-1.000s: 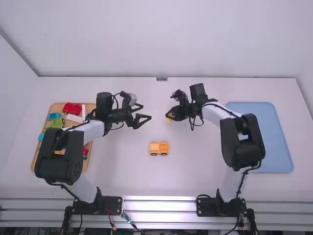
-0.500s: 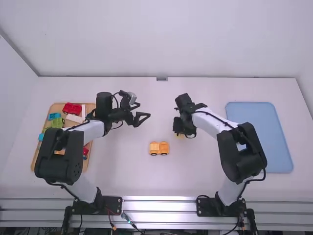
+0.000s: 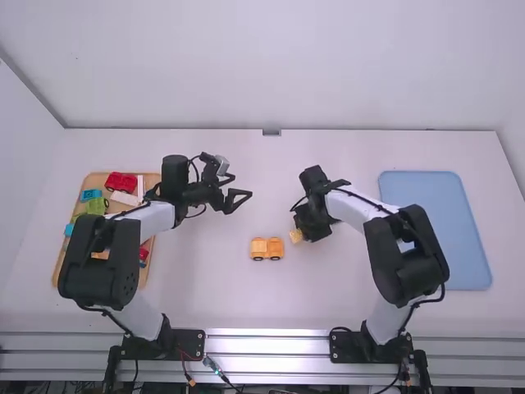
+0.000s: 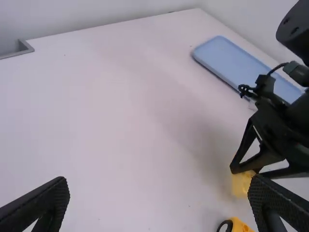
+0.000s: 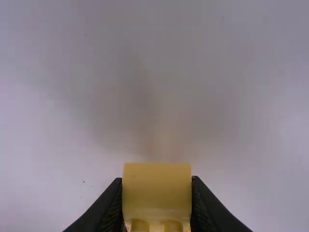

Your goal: Assemble lego blocks to make yellow taxi

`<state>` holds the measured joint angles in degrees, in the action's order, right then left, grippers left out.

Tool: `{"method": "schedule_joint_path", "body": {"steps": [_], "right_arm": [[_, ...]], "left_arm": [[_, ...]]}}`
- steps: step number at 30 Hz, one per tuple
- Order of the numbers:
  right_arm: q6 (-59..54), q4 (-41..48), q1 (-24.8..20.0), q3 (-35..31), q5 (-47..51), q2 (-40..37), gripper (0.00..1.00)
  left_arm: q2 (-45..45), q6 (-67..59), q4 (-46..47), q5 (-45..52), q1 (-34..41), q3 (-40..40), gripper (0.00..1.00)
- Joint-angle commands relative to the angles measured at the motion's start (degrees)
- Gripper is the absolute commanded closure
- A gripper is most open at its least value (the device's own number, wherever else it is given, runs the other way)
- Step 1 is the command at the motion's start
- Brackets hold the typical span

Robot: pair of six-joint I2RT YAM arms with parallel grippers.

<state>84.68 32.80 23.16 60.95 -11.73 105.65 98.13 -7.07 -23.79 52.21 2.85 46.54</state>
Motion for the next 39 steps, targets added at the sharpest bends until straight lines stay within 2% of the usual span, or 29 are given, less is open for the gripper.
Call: {"method": "schedule_joint_path", "body": {"steps": [1,5,12,15,16,17,18,20,21,27,31,32,33,36,37,39], "right_arm": [[9.73,-0.13,0.59,-2.67,-1.53,0.79,1.0],[16.2,-1.07,-0.02,-5.68,-1.51,0.76,1.0],[18.34,-1.16,0.24,-6.4,-1.09,0.81,1.0],[19.47,-2.03,0.83,-6.4,-0.02,0.81,0.93],[19.04,-2.64,1.22,-6.4,0.26,0.81,0.79],[18.73,-3.04,1.4,-6.38,0.15,0.81,0.42],[18.32,-3.02,1.31,-6.38,0.22,0.79,0.22],[16.81,-2.67,1.16,-6.16,-0.04,0.76,0.03],[15.32,-1.46,0.76,-5.64,-0.63,0.76,0.01],[6.16,8.7,-2.99,0.83,-6.51,0.74,0.01],[-9.29,12.96,-6.32,8.02,-12.17,0.74,0.01],[-20.59,13.11,-7.61,11.02,-14.25,0.76,0.01],[-23.52,13.07,-7.89,11.69,-14.82,0.76,0.01],[-53.05,12.63,-9.55,16.81,-21.07,0.74,0.01],[-67.23,12.74,-9.99,18.6,-22.88,0.74,0.13],[-81.02,12.48,-10.16,20.0,-22.56,0.74,0.01]], "left_arm": [[0.15,0.17,0.22,0.63,0.09,0.17,0.01],[0.15,0.15,0.22,0.66,0.09,0.17,0.01],[0.15,0.15,0.24,0.66,0.09,0.15,0.01],[0.15,0.17,0.46,0.63,0.09,0.15,0.01],[0.15,0.15,0.57,0.63,0.09,0.15,0.01],[0.15,0.15,0.87,0.63,0.09,0.15,0.01],[0.15,0.17,0.9,0.63,0.09,0.15,0.01],[0.15,0.15,0.92,0.63,0.09,0.15,0.01],[0.15,0.17,0.92,0.66,0.09,0.15,0.01],[0.15,0.0,0.9,0.63,0.09,0.15,0.01],[0.15,-0.04,0.85,0.66,0.09,0.15,0.01],[0.15,0.0,0.85,0.63,0.09,0.15,0.01],[0.15,-0.02,0.85,0.63,0.09,0.15,0.01],[0.15,-0.02,0.87,0.66,0.07,0.17,0.01],[0.15,-0.07,0.83,0.61,-0.04,0.17,0.01],[0.15,-0.07,0.48,0.31,-0.28,0.15,0.01]]}}
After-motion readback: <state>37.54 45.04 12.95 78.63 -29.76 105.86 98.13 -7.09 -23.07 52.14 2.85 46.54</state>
